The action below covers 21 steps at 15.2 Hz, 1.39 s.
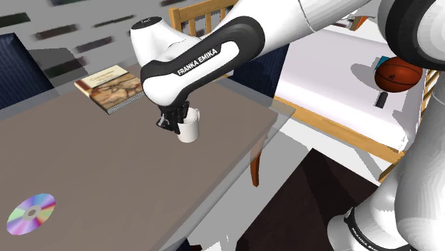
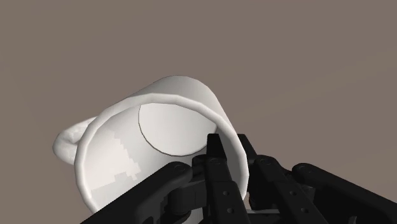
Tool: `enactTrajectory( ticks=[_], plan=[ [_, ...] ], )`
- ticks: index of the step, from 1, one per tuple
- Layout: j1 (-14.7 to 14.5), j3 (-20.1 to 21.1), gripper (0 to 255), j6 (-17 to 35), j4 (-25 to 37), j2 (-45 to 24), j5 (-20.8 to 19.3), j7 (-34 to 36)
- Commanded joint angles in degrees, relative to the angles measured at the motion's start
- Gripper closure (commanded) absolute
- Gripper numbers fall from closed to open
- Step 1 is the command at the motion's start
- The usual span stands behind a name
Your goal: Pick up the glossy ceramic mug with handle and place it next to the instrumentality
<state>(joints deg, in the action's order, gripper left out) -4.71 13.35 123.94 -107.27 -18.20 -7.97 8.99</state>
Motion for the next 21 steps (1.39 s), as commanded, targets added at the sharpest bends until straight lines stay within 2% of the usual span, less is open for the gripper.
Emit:
enactTrajectory(
  ticks=[1,21],
  plan=[
    [0.0,0.0,255,-0.7,0.3,0.4,0.1,-0.1],
    [0.3,0.7,255,-14.4,9.0,5.5,2.1,-1.8]
  ],
)
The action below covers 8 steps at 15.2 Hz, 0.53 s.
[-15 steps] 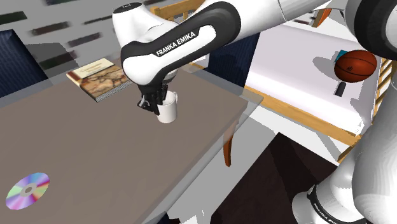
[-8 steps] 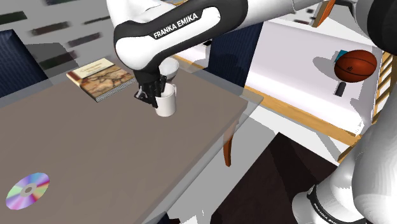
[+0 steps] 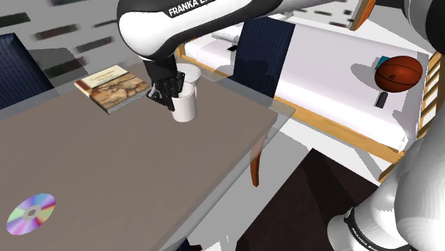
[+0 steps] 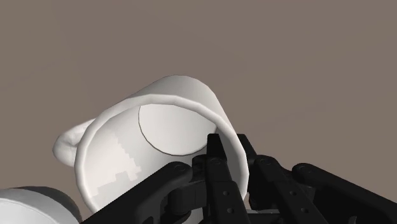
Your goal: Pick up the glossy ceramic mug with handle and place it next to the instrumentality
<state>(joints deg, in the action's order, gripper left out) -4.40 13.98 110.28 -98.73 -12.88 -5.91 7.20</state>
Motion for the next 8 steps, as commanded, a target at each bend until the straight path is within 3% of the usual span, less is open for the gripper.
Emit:
enactTrajectory(
  ticks=[1,8],
  plan=[
    [0.0,0.0,255,-1.4,1.1,0.4,0.1,-0.1],
    [-0.1,0.1,255,-6.6,5.6,1.0,0.4,-0.5]
  ],
)
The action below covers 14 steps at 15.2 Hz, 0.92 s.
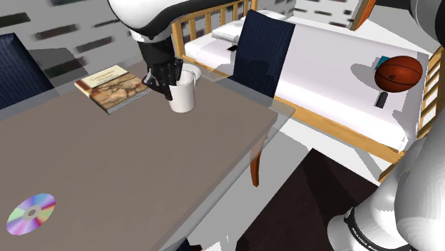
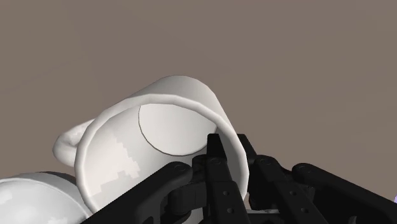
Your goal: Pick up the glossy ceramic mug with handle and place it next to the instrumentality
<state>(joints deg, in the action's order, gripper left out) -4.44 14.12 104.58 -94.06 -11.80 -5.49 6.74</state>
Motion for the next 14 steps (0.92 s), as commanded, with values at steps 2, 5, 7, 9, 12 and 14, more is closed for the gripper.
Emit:
enactTrajectory(
  ticks=[2,5,7,9,12,14],
  plan=[
    [-0.1,0.0,255,-2.4,2.4,0.0,0.0,-0.1],
    [-0.9,0.6,255,-3.9,4.1,-0.3,-0.1,1.1],
    [-2.6,1.5,255,-4.3,5.0,-0.9,-0.4,3.7],
    [-4.3,2.5,255,-4.8,6.2,-1.8,-0.8,6.3],
    [-6.9,3.8,255,-5.7,8.6,-3.6,-1.5,10.2],
    [-8.8,4.6,255,-6.5,10.6,-5.2,-2.2,12.8]
  ],
)
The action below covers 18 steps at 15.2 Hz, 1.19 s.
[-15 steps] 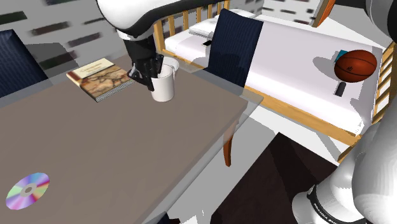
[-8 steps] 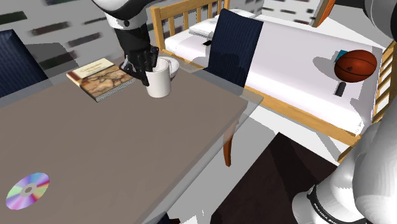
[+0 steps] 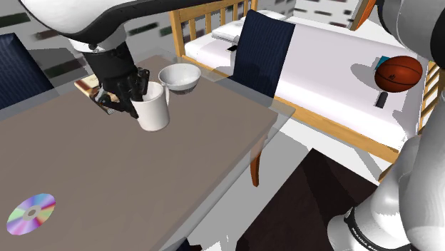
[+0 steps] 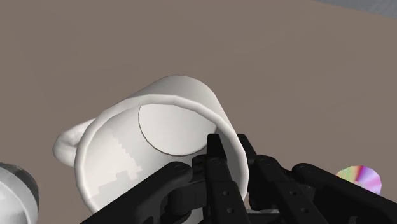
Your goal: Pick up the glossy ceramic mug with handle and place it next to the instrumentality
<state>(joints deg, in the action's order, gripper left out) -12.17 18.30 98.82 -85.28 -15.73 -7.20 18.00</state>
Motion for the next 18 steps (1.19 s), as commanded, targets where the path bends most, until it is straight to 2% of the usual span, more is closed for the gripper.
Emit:
enactTrajectory(
  ticks=[1,8,14,18],
  plan=[
    [-2.1,0.8,255,-1.2,3.0,-2.1,-0.8,2.8],
    [-10.0,2.8,255,-5.6,14.4,-10.1,-3.7,11.3],
    [-18.8,3.1,255,-12.3,31.4,-20.8,-7.1,17.1],
    [-17.8,3.2,255,-8.3,26.0,-19.5,-6.7,17.4]
  ],
)
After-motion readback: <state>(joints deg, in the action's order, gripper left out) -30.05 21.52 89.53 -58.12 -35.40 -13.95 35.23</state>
